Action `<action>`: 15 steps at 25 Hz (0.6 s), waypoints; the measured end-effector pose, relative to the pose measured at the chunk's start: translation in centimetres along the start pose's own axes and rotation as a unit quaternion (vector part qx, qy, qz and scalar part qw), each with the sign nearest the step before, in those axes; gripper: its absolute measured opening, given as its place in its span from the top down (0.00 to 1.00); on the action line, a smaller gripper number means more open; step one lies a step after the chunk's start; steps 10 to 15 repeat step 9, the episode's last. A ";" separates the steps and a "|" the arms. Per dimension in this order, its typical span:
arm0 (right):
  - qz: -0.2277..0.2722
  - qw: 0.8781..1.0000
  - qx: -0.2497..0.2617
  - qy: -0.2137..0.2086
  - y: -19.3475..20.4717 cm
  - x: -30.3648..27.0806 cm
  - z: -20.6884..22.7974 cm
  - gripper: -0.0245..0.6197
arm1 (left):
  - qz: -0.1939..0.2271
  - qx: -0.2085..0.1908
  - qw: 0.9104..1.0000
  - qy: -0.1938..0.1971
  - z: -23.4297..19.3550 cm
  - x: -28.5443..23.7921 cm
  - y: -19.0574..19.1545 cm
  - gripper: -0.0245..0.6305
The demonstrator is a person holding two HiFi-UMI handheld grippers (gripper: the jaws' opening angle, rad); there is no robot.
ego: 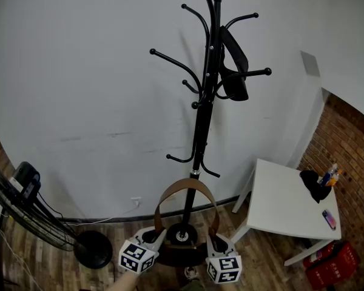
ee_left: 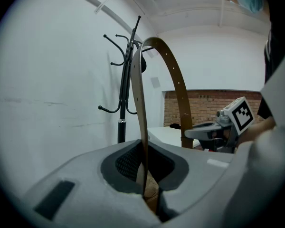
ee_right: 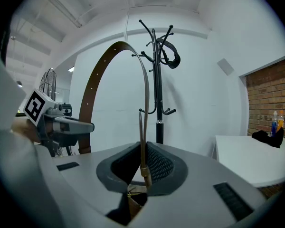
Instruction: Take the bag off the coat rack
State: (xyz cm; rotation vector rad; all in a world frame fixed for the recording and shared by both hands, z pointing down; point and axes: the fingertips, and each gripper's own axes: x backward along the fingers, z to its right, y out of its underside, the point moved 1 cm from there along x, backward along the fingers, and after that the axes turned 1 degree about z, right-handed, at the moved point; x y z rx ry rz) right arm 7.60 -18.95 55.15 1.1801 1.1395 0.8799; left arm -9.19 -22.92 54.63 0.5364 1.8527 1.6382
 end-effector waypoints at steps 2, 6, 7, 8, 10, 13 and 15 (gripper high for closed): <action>0.002 1.000 0.000 0.000 -0.1 -0.1 0.0 0.91 | 0.001 0.000 1.000 0.000 0.0 -0.1 -0.1 0.94; 0.007 1.000 -0.002 -0.002 -0.3 -0.1 -0.1 0.91 | 0.002 -0.003 1.000 0.001 0.1 0.0 -0.2 0.94; 0.008 1.000 -0.002 0.000 -0.4 0.0 -0.1 0.91 | 0.002 -0.003 1.000 0.001 0.1 0.1 -0.3 0.94; 0.008 1.000 -0.002 0.001 -0.4 0.0 -0.1 0.91 | 0.002 -0.003 1.000 0.001 0.1 0.2 -0.3 0.94; 0.009 1.000 -0.002 0.002 -0.5 0.1 -0.1 0.91 | 0.002 -0.004 1.000 0.001 0.1 0.2 -0.3 0.94; 0.009 1.000 -0.002 0.002 -0.5 0.1 -0.1 0.91 | 0.002 -0.004 1.000 0.001 0.1 0.2 -0.3 0.94; 0.009 1.000 -0.002 0.002 -0.5 0.1 -0.1 0.91 | 0.002 -0.004 1.000 0.001 0.1 0.2 -0.3 0.94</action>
